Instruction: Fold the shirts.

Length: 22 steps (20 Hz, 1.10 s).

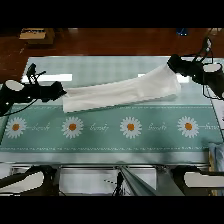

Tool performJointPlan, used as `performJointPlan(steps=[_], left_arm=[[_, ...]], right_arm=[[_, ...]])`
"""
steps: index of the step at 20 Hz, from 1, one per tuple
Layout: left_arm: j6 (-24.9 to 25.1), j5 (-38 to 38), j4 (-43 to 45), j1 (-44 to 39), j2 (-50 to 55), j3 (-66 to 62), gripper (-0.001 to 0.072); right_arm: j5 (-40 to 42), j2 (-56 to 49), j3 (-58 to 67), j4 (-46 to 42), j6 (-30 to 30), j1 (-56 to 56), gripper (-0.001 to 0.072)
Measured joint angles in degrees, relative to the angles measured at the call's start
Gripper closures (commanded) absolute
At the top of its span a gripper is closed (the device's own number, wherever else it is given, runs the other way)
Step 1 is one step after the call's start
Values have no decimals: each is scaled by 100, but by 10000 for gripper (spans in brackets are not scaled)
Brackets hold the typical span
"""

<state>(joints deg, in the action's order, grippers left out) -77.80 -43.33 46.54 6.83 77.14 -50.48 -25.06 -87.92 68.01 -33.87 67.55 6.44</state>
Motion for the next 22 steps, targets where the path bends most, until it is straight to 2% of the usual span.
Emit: performJointPlan(steps=[1,2,3,4,5,6,7,9,11,13,14,16,22], left_arm=[[-2,17,-20,-4,138,0,686],[-2,42,-31,-4,267,-2,681],[0,59,-42,-2,378,-7,589],[-2,55,-42,-2,457,-7,427],[-2,37,-52,11,511,-15,220],[-4,-11,-55,28,544,-35,89],[-2,-94,-57,57,568,-72,39],[2,-354,-55,133,590,-175,39],[98,-656,-31,208,601,-313,41],[216,-942,-20,240,608,-435,42],[251,-1071,-20,245,608,-481,42],[308,-1224,-15,256,612,-546,44],[372,-1368,-9,262,612,-603,46]], right_arm=[[-2,-127,55,-87,2,-11,687],[2,-208,92,-199,2,-22,575],[-2,-269,120,-332,7,-24,297],[-9,-295,138,-472,-4,-20,196],[-20,-284,155,-603,-59,4,197],[-59,-243,166,-782,-105,48,209],[-109,-164,177,-1021,-140,114,274],[-260,33,190,-1749,-109,269,286],[-542,166,199,-2741,293,450,121],[-964,162,205,-3519,870,702,106],[-1174,98,210,-3644,1073,852,106],[-1567,-94,210,-3377,1091,1126,106],[-2094,-881,210,-1646,455,1360,105]])
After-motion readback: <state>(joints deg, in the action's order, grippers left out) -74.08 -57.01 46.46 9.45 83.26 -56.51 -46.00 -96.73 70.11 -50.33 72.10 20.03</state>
